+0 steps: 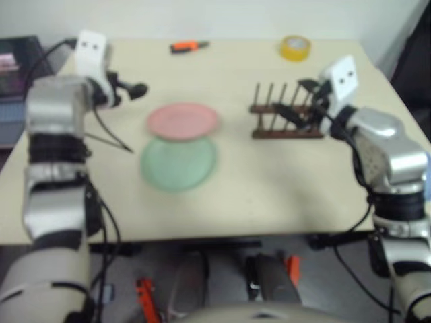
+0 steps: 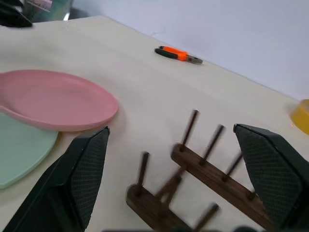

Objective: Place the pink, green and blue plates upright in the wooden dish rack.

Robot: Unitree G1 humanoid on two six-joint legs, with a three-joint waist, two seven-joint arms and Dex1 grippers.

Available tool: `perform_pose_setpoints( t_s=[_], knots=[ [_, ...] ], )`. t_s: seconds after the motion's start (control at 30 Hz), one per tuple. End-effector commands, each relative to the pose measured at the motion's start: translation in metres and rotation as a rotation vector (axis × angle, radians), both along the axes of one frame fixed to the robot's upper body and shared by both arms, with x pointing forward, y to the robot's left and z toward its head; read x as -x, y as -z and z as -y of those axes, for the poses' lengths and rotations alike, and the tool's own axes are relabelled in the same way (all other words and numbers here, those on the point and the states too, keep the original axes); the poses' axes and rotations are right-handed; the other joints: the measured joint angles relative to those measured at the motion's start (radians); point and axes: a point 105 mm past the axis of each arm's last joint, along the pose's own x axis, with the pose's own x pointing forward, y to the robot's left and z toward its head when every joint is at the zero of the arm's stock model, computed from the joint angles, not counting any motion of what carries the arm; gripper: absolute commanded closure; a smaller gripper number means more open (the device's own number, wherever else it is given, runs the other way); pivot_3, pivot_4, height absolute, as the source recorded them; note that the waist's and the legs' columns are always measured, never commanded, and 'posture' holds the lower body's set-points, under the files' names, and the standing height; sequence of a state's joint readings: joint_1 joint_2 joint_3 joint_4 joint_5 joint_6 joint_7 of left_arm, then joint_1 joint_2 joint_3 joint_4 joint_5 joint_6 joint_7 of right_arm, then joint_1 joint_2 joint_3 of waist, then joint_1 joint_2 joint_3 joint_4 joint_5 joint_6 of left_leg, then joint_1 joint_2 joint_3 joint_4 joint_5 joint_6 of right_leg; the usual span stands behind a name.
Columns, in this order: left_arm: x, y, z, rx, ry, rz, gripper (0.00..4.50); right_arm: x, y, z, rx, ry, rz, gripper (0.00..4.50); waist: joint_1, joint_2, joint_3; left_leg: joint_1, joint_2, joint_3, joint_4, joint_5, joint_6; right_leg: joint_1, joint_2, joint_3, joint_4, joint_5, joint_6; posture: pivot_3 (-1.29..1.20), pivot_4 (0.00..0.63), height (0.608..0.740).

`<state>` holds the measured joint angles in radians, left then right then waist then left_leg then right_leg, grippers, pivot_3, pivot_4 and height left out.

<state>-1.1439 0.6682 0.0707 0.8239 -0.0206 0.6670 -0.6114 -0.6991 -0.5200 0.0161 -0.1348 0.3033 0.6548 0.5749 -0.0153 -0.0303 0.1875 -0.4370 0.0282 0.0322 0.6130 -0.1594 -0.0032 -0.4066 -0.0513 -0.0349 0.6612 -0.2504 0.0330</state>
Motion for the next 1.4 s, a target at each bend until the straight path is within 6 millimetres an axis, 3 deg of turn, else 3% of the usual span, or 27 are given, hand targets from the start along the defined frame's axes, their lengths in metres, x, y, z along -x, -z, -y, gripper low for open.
perform_pose_setpoints(
  t_s=[0.03,0.5,0.87,1.0,1.23,1.33,1.4],
  knots=[
    [-0.009,-0.003,-0.001,-0.017,-0.006,0.021,0.00,0.003,-0.014,-0.008,-0.001,-0.037,0.068,0.01,0.008,-0.002,0.001,0.000,0.000,0.001,0.000,0.000,0.000,0.000,0.000,0.000,0.000,0.000,0.000,0.00,0.150,0.740],
    [-0.017,0.037,0.024,0.030,0.020,-0.090,0.00,0.007,-0.004,-0.005,0.022,-0.019,0.053,0.01,0.010,-0.004,0.002,-0.010,-0.001,0.002,0.003,0.000,0.000,-0.007,-0.001,-0.002,0.002,0.002,-0.002,0.00,0.150,0.740],
    [-0.017,0.049,0.030,0.035,0.017,-0.123,0.00,0.009,-0.003,-0.004,0.029,-0.007,0.056,0.01,0.010,-0.004,0.002,-0.013,0.000,0.001,0.011,0.000,0.000,-0.008,-0.001,-0.003,0.003,0.003,0.000,0.00,0.150,0.740],
    [-0.014,0.064,0.033,0.071,0.011,-0.162,0.00,0.009,-0.005,-0.004,0.029,-0.006,0.060,0.01,0.010,-0.004,0.002,-0.014,0.000,0.001,0.014,0.000,0.000,-0.007,-0.001,-0.003,0.003,0.004,0.002,0.00,0.150,0.740],
    [-0.015,0.069,0.050,0.151,0.041,-0.180,0.00,0.009,-0.008,-0.004,0.034,-0.007,0.070,0.01,0.011,-0.004,0.002,-0.014,0.000,0.001,0.015,0.000,0.000,-0.007,-0.001,-0.003,0.003,0.005,0.003,0.00,0.150,0.740],
    [-0.016,0.067,0.051,0.153,0.039,-0.172,0.62,0.009,-0.010,-0.005,0.034,-0.007,0.077,0.00,0.012,-0.004,0.002,-0.014,0.000,0.001,0.015,0.000,0.000,-0.007,-0.001,-0.003,0.003,0.005,0.003,0.00,0.150,0.740],
    [-0.017,0.066,0.051,0.155,0.036,-0.165,1.32,0.008,-0.010,-0.005,0.034,-0.007,0.079,0.00,0.012,-0.004,0.002,-0.014,0.000,0.001,0.015,0.000,0.000,-0.007,-0.001,-0.003,0.003,0.005,0.003,0.00,0.150,0.740]
  ],
)
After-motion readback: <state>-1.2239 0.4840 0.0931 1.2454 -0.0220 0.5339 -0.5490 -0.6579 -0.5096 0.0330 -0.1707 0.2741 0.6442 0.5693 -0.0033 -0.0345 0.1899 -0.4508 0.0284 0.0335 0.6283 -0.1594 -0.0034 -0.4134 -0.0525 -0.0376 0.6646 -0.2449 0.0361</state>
